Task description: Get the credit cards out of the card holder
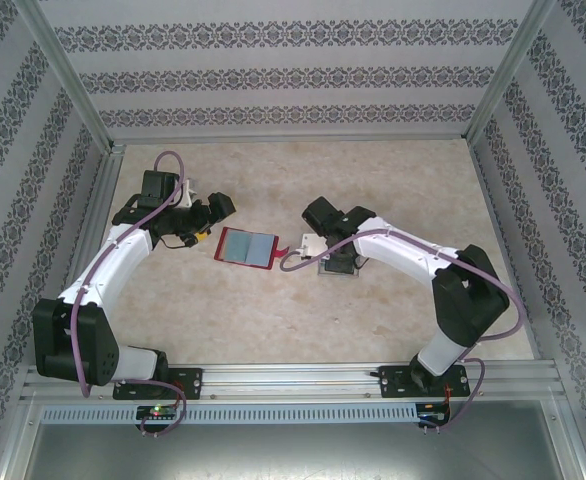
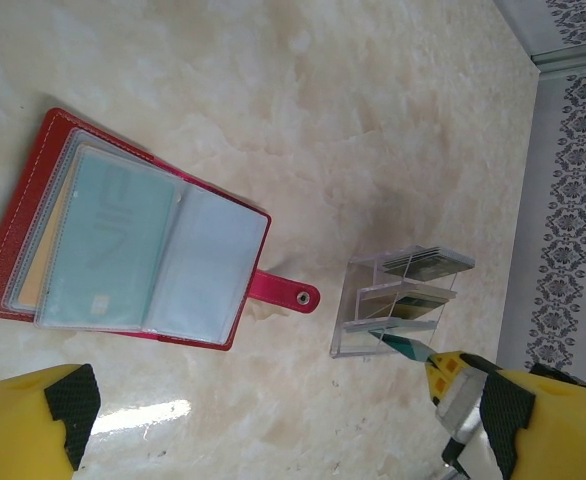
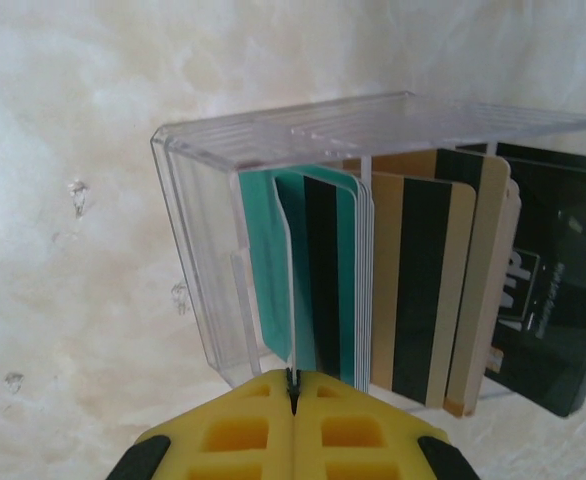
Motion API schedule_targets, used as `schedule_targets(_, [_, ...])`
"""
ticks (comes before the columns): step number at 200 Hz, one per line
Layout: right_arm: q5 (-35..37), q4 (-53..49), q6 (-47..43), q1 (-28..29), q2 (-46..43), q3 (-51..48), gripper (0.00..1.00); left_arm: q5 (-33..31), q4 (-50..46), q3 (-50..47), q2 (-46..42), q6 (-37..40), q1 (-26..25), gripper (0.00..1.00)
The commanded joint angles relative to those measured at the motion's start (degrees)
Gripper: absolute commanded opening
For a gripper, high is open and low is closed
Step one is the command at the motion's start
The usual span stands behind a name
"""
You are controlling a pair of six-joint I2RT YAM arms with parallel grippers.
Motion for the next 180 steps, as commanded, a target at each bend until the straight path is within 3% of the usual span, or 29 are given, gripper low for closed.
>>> schedule_targets(1, [-0.69,1.62,-0.22,0.24,2.05,0.59,0.00,-0.24,-0.99,0.06,-1.48,0.01,-0.52,1.00])
schedule_targets(39, [-0.58,3.26,0.70,0.04,3.79,-0.26,0.00,-0.24,-1.33,0.09,-1.42,0.40,-0.47,1.00])
schedule_targets(78, [1.93,4.40,1.84,-0.12,3.96,-1.31,0.18,-0.15,-1.19,-0.02,-1.16,0.49,-0.51,1.00])
schedule_targets(141, [8.88,5.68,6.33,-2.14,3.95,-0.78,0.19,0.12,-0.82,0.13,-0.67,0.36,-0.52,1.00])
schedule_targets(180, [7.86,4.18,12.79,-2.56,0.53,0.94,0.21,-0.05,-1.09,0.27,0.26,0.91,-0.52,1.00])
